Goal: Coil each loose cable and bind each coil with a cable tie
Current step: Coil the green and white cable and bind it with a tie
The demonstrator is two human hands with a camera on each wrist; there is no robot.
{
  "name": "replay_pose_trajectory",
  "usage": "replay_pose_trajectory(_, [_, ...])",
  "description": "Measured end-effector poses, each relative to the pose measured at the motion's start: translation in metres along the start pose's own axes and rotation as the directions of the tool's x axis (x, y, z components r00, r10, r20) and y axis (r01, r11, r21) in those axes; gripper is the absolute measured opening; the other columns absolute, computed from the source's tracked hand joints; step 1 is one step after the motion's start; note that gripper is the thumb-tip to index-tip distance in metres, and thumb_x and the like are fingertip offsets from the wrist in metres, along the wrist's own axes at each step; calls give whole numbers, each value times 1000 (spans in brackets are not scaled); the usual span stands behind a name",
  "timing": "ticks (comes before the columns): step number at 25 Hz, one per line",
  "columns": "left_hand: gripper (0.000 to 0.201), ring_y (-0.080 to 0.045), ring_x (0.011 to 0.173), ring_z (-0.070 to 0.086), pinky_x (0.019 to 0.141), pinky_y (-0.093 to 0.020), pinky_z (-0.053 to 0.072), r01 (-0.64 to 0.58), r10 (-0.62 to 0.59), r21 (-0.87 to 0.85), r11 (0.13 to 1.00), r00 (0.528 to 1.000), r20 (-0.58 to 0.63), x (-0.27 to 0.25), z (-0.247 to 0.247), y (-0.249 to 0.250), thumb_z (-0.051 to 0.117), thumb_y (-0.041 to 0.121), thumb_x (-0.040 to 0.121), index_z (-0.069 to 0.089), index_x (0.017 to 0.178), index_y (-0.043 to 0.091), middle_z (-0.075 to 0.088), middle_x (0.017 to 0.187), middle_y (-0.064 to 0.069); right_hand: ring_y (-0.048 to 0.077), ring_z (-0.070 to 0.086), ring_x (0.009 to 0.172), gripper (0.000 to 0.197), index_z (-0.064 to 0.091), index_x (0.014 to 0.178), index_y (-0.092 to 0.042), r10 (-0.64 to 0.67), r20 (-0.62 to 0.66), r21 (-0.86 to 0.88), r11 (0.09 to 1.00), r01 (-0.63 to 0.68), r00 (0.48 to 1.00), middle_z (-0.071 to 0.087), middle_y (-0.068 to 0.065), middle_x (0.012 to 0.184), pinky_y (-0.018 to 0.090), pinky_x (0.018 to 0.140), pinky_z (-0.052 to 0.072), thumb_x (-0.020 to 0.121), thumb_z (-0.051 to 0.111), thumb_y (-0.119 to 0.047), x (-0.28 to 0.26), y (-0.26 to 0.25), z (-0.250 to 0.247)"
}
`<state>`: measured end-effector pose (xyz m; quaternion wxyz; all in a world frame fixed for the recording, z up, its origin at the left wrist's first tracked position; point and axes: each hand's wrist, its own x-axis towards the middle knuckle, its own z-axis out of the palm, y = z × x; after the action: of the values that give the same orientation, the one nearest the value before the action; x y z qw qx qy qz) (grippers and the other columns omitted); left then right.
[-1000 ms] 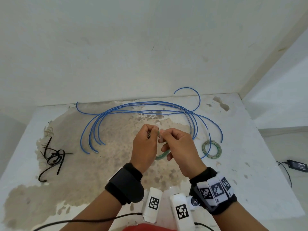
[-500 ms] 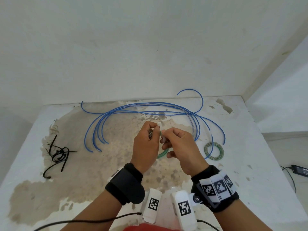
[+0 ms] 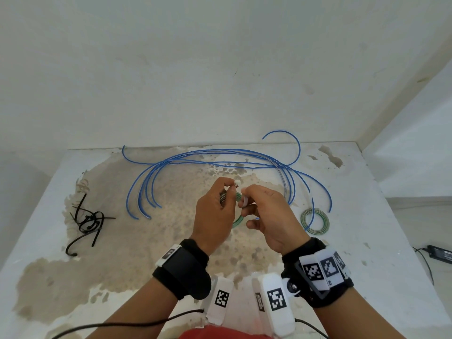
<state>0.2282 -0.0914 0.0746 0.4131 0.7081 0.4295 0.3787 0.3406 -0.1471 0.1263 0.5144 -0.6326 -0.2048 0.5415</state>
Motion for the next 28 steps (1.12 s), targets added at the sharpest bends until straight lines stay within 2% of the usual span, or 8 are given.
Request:
replay_pose_trajectory(2, [13, -5, 50, 47, 51, -12, 34, -28, 28, 23, 999, 1000, 1, 0, -2, -1, 52, 17, 103, 58, 99, 28, 58, 63, 21, 11, 54, 62, 13, 60, 82, -11, 11, -3, 36, 999, -11, 1000, 62, 0, 74, 25, 50, 42, 93, 56, -16, 0, 0, 1])
replay_pose_trajectory(7, [14, -6, 49, 47, 51, -14, 35, -55, 55, 36, 998, 998, 5, -3, -6, -4, 53, 18, 103, 58, 100, 31, 59, 64, 19, 9, 54, 61, 9, 62, 87, -12, 34, 7, 88, 996, -34, 999, 63, -3, 72, 23, 49, 41, 94, 58, -17, -1, 2, 4])
replay_pose_trajectory(11, [11, -9, 51, 50, 51, -16, 37, -76, 75, 54, 996, 997, 18, -6, -8, -10, 52, 19, 103, 62, 105, 24, 63, 67, 9, 7, 53, 60, 11, 66, 92, -13, 49, 23, 128, 990, -51, 999, 64, -4, 72, 21, 49, 41, 97, 60, -20, -2, 5, 4])
replay_pose_trajectory(14, [11, -12, 56, 56, 53, -20, 41, -72, 69, 68, 995, 997, 45, -11, -8, -11, 51, 20, 103, 61, 104, 23, 66, 72, 8, 5, 52, 58, 15, 68, 92, -15, 77, 26, 122, 989, -79, 997, 64, -4, 75, 20, 47, 41, 98, 62, -28, 3, 7, 5])
replay_pose_trajectory(17, [10, -9, 60, 57, 58, -22, 44, 21, -23, 24, 999, 997, 78, -12, -12, -8, 50, 20, 104, 59, 101, 25, 67, 77, 7, 5, 50, 57, 21, 69, 90, -17, 86, 33, 1, 996, -86, 996, 65, -3, 80, 19, 46, 39, 96, 66, -38, 9, 5, 7])
replay_pose_trajectory(21, [12, -3, 50, 44, 56, -26, 38, 174, -157, -96, 980, 974, 164, -5, -23, -4, 48, 26, 104, 55, 96, 31, 58, 73, 11, 10, 47, 65, 32, 73, 95, -19, 55, -12, -203, 977, -56, 998, 66, -5, 91, 20, 46, 31, 94, 65, -50, 20, -8, 1])
replay_pose_trajectory(24, [16, -5, 49, 37, 53, -28, 35, 229, -197, -137, 964, 956, 216, -5, -24, 1, 46, 26, 104, 56, 92, 28, 52, 65, 14, 10, 49, 68, 15, 72, 88, -25, 89, 70, -174, 982, -75, 994, 65, -8, 89, 19, 46, 30, 91, 72, -40, 26, -12, -1])
replay_pose_trajectory(28, [15, -5, 45, 35, 43, -24, 35, 332, -283, -229, 915, 933, 221, -5, -24, 6, 46, 25, 106, 58, 99, 18, 51, 59, 18, 10, 57, 74, 9, 72, 94, -22, 93, 91, -110, 991, -83, 992, 67, -10, 83, 22, 53, 37, 90, 73, -30, 33, -13, -1])
